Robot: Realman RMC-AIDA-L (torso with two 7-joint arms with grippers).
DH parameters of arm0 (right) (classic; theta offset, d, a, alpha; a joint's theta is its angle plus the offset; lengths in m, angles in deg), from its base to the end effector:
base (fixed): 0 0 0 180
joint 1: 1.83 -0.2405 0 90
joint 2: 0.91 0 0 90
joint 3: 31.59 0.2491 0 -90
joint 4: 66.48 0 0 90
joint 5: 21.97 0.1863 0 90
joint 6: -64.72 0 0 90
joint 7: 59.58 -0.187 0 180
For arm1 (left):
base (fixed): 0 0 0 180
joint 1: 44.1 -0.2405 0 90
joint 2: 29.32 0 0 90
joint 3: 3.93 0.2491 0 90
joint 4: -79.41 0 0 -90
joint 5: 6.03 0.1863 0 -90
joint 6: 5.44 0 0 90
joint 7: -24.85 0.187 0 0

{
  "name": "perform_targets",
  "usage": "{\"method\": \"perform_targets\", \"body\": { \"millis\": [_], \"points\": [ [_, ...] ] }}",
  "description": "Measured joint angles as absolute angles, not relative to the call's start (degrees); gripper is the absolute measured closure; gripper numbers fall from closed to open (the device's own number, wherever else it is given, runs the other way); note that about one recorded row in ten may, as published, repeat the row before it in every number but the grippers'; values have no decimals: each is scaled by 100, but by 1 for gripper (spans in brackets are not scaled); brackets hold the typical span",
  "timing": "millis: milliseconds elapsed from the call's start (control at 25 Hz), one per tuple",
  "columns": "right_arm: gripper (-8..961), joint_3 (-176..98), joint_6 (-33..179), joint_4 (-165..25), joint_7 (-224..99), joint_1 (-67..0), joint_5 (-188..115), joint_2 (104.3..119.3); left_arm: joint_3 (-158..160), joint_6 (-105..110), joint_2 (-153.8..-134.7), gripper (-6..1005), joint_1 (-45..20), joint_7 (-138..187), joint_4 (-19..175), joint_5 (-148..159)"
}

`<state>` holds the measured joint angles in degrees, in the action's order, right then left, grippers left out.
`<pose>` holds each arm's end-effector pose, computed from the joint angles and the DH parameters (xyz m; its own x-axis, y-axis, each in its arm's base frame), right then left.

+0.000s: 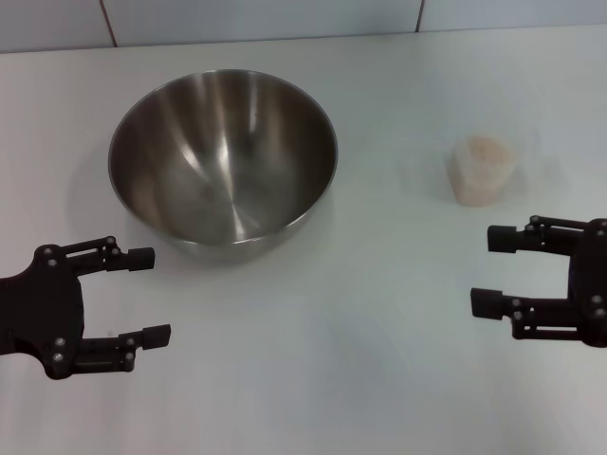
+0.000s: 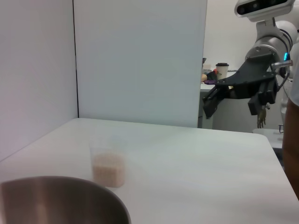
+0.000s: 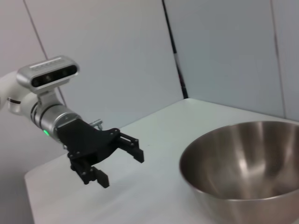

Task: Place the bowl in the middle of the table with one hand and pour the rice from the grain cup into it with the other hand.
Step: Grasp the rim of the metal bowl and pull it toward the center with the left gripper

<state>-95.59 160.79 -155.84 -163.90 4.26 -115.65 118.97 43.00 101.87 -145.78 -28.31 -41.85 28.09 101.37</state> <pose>0.2047 0.2104 0.0282 0.7848 -0.3547 -0.5082 -0.4935 -0.8537 -0.1662 -0.2423 0.2415 0.0051 0.8715 0.0775 0.4842 0.1658 -0.9758 -0.1423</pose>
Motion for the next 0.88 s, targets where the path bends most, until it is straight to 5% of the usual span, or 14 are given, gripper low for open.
{"method": "perform_targets", "body": {
  "millis": [880],
  "points": [
    [169, -9418, 15941, -15510, -16344, 299, -11565, 11897, 3910, 10014, -14731, 199, -2690, -4377, 2557, 10103]
  ]
}}
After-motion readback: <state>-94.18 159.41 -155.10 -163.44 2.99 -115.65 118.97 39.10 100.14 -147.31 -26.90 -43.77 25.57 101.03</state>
